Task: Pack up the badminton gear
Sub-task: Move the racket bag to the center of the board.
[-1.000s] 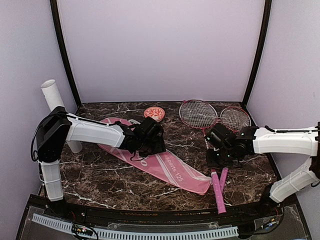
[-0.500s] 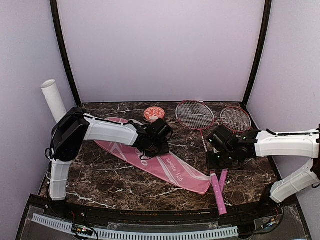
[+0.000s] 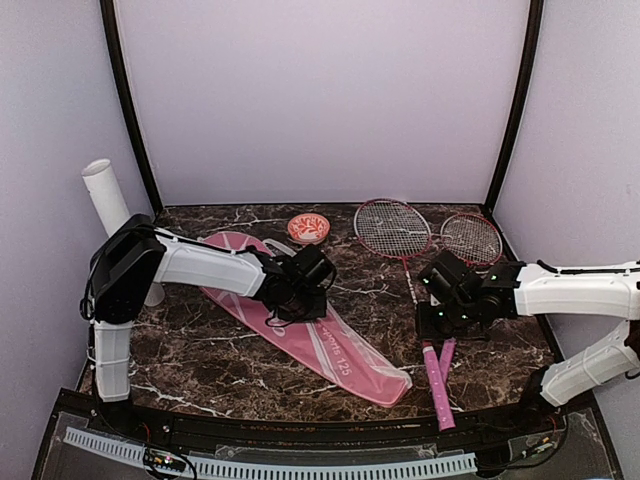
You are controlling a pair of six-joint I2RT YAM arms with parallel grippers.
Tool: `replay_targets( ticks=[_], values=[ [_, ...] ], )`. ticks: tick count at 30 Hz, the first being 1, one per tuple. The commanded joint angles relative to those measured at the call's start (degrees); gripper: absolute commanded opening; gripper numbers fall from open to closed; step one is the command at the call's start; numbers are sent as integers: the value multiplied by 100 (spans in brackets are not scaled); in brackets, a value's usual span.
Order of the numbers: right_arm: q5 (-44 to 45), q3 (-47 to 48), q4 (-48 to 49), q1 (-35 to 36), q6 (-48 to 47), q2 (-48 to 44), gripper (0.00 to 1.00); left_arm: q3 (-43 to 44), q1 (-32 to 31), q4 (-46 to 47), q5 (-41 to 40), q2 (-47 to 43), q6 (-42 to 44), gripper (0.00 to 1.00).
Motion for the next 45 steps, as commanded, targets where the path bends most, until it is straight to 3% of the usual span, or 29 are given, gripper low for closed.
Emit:
replay_targets(
  ticks=[1,12,20,23,27,30,45],
  values=[
    [-11,-6,303,-41,12,-15,0,-769,-117,-347,572,-374,1018,0],
    [-160,-33,467,-41,229,183,0,-2187,-131,108,1112,-1725,3163,0],
    [-270,-32,559,-43,404,243,0,-2661,-131,-13,1194,-2339,4307,0],
    [-244,-34,565,-45,457,253,0,-2713,-131,28,1132,-2521,4237,3],
    [-254,-16,584,-44,502,246,0,-2517,-131,87,946,-2715,3806,29],
    [-262,3,582,-40,526,227,0,-2239,-131,154,761,-2838,3438,36],
    [-310,80,601,-45,505,286,0,-1131,-131,-51,95,-1696,2281,38]
  ],
)
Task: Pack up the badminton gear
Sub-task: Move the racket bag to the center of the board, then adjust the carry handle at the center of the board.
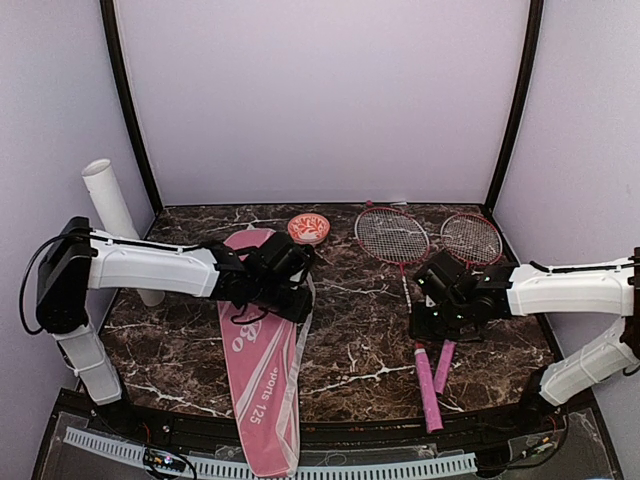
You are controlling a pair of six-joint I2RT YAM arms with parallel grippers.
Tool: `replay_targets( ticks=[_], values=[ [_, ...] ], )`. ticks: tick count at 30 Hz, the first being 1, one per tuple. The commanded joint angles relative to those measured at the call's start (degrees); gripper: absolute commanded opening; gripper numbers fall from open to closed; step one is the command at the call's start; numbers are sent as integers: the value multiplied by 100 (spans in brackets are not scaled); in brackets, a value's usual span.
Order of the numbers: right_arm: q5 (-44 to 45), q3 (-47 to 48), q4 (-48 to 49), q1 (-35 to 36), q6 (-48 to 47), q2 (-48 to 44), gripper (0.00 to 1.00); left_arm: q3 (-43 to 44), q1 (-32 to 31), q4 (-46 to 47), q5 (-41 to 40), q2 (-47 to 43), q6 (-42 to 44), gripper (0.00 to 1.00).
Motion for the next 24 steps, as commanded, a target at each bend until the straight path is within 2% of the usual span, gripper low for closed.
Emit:
replay_targets(
  ticks=[1,5,20,24],
  values=[
    [23,103,285,-27,48,39,0,207,-37,-246,-280,365,-342,38],
    [-2,101,306,-23,44,66,0,368,-28,-408,-500,653,-465,38],
    [-90,65,430,-28,57,154,0,309,-28,113,-20,1087,-565,37],
    [-90,38,430,-23,55,166,0,335,-28,109,22,1180,-614,33]
  ],
)
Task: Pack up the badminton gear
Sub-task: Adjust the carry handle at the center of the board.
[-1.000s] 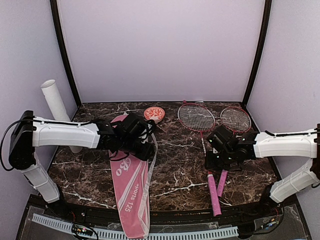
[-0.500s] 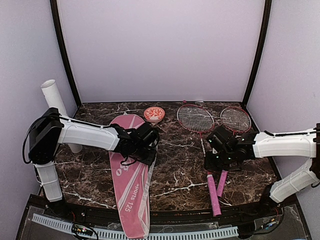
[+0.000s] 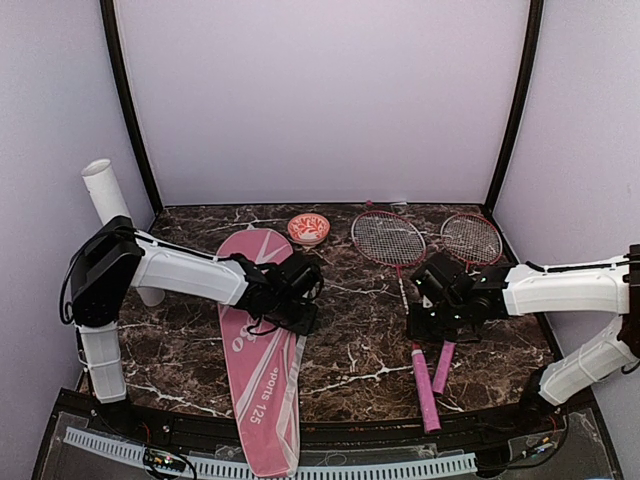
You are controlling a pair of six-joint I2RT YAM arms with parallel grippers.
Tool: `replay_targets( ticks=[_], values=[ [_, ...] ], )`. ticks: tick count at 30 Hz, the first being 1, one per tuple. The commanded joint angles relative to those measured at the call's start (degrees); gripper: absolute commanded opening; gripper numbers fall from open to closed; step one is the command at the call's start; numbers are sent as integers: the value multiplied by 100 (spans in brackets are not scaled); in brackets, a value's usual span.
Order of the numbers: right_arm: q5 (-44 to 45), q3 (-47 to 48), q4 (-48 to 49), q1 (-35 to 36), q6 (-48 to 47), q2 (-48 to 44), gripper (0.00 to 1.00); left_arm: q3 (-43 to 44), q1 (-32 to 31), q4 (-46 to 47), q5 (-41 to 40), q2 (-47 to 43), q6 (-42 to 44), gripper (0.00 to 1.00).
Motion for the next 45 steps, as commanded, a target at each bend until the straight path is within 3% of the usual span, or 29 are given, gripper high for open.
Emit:
replay_targets(
  ticks=[1,4,9,15,25,37,41,45],
  values=[
    [31,30,283,-23,50,24,0,86,-28,51,121,56,-100,30],
    [31,10,300,-28,57,25,0,51,-28,146,230,53,-100,23],
    [38,17,310,-28,55,43,0,24,-28,153,215,-19,-228,1],
    [57,22,290,-25,55,42,0,-426,64,359,-11,-758,-535,0],
    [50,2,317,-23,50,49,0,-2015,672,975,371,-1954,-1323,0],
    [13,3,327,-23,55,76,0,-2881,816,487,-174,-2702,-1701,0],
    [18,21,319,-22,59,78,0,-2555,812,-17,-305,-2640,-1413,28],
    [20,26,302,-27,55,65,0,-1965,675,-440,-601,-2599,-905,43]
  ],
)
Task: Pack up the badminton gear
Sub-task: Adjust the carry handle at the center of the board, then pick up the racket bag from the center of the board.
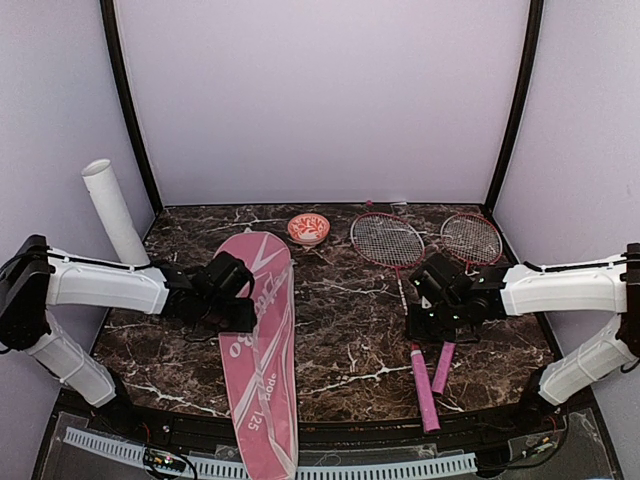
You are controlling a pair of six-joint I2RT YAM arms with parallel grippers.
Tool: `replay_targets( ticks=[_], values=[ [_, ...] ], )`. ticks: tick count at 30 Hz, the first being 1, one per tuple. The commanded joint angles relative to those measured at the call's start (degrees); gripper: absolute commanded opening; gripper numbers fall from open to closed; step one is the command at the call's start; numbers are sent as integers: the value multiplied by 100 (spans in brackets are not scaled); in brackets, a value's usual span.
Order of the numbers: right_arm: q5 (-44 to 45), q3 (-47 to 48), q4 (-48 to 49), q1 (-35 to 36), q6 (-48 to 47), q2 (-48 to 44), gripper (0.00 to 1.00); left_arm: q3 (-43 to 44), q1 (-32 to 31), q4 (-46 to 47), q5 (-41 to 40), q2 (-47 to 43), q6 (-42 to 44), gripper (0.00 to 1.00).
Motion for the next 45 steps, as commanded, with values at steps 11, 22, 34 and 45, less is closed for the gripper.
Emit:
replay_targets(
  ticks=[11,22,34,45],
  values=[
    [71,-8,212,-27,80,-74,0,1416,-815,-1080,-329,563,467,35],
    [60,-62,250,-24,85,-80,0,1309,-1007,-792,327,1032,238,42],
    [46,-76,156,-26,53,-161,0,1209,-1134,-808,463,1369,128,29],
    [-118,-338,-941,185,-52,-1156,0,1110,-1161,-925,228,1243,-53,5]
  ],
)
